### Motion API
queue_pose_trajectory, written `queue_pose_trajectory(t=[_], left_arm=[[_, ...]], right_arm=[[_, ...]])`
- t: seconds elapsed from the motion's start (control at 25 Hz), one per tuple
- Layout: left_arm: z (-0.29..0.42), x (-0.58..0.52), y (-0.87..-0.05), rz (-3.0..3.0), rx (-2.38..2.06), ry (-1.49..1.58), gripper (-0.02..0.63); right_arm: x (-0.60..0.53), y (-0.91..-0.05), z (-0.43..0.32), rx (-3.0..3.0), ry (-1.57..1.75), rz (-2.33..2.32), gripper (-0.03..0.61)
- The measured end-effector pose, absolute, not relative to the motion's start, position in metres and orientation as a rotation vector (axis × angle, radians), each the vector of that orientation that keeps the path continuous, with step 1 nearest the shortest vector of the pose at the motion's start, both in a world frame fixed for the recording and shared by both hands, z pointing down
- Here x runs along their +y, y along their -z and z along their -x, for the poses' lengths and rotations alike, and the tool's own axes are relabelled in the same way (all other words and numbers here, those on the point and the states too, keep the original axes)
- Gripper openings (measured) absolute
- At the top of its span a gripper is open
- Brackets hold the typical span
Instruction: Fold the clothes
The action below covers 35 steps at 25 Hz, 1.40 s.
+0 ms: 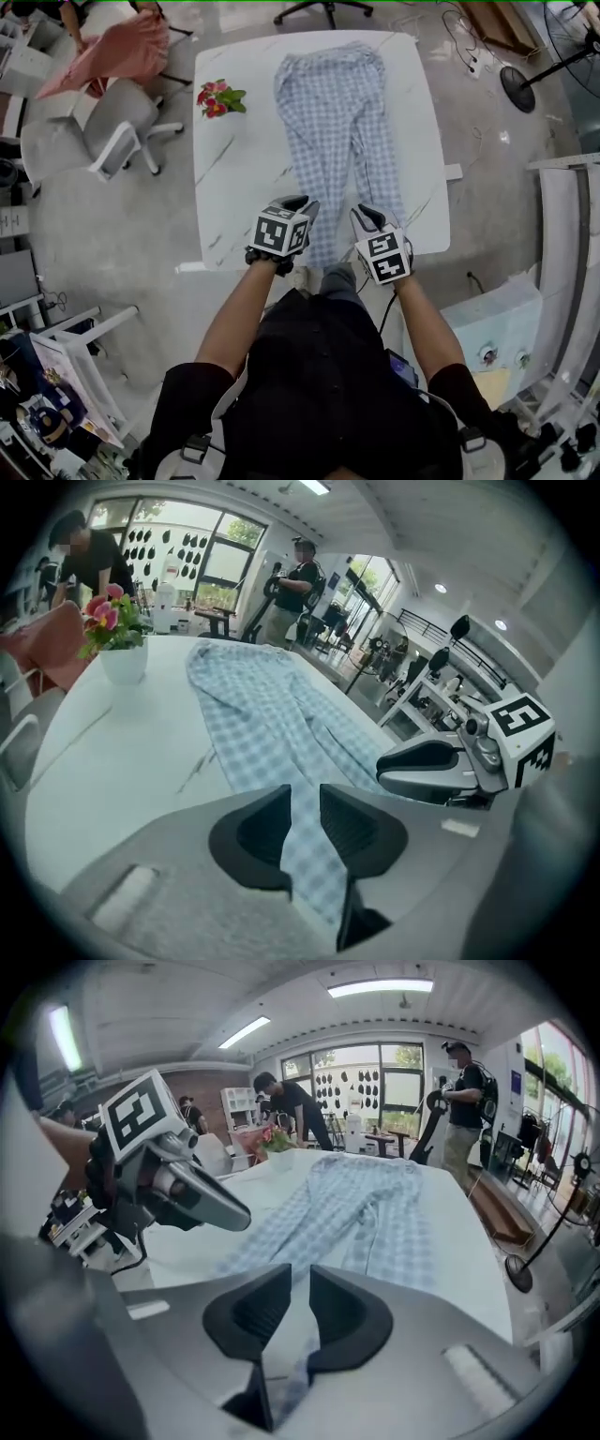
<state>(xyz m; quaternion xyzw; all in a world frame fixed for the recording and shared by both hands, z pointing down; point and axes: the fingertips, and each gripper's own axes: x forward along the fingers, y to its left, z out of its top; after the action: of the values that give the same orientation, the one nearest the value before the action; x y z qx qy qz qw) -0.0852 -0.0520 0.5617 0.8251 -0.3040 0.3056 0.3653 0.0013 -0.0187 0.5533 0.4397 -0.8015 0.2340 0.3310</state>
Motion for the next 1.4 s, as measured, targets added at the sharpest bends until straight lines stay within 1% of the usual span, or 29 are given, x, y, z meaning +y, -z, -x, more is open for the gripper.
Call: queue_pose_trajectory(t=[0.16, 0.36, 0.48, 0.56, 0.64, 0.72, 0.92, 1.08, 1.4], left_arm=[[0.07, -0.065, -0.578, -2.075, -0.826, -0.819, 0.116], [0.056, -0.068, -0.599, -1.998, -0.847, -0.848, 0.161], [0.053, -0.073, -0.61, -1.955, -0.875, -0.897, 0.16], [0.055, -0.074, -0.613, -1.933, -0.896, -0.923, 0.125], [0.059, -0.077, -0.612, -1.927, -0.924, -0.911, 0.056], [0.062, -0.078, -0.608, -1.924, -0.938, -0.874, 0.021], [0.07, -0.077, -0.606, -1.937, -0.924, -0.863, 0.019], [0.081, -0.079, -0.6, -1.963, -0.915, -0.852, 0.017], [0.141, -0.076, -0.6, -1.933, -0.927, -0.872, 0.017]], right_arm=[[-0.041, -0.567, -0.003, -2.124, -0.61, -1.066, 0.067], [-0.051, -0.582, 0.0, -2.152, -0.626, -0.961, 0.067], [-0.053, -0.587, 0.003, -2.17, -0.627, -0.894, 0.067], [-0.053, -0.59, 0.007, -2.179, -0.623, -0.85, 0.067], [-0.055, -0.589, 0.011, -2.199, -0.602, -0.812, 0.067], [-0.056, -0.588, 0.02, -2.233, -0.573, -0.774, 0.067], [-0.053, -0.602, 0.04, -2.203, -0.529, -0.687, 0.067], [-0.051, -0.615, 0.041, -2.124, -0.526, -0.675, 0.067], [-0.057, -0.621, 0.028, -2.041, -0.585, -0.776, 0.055]])
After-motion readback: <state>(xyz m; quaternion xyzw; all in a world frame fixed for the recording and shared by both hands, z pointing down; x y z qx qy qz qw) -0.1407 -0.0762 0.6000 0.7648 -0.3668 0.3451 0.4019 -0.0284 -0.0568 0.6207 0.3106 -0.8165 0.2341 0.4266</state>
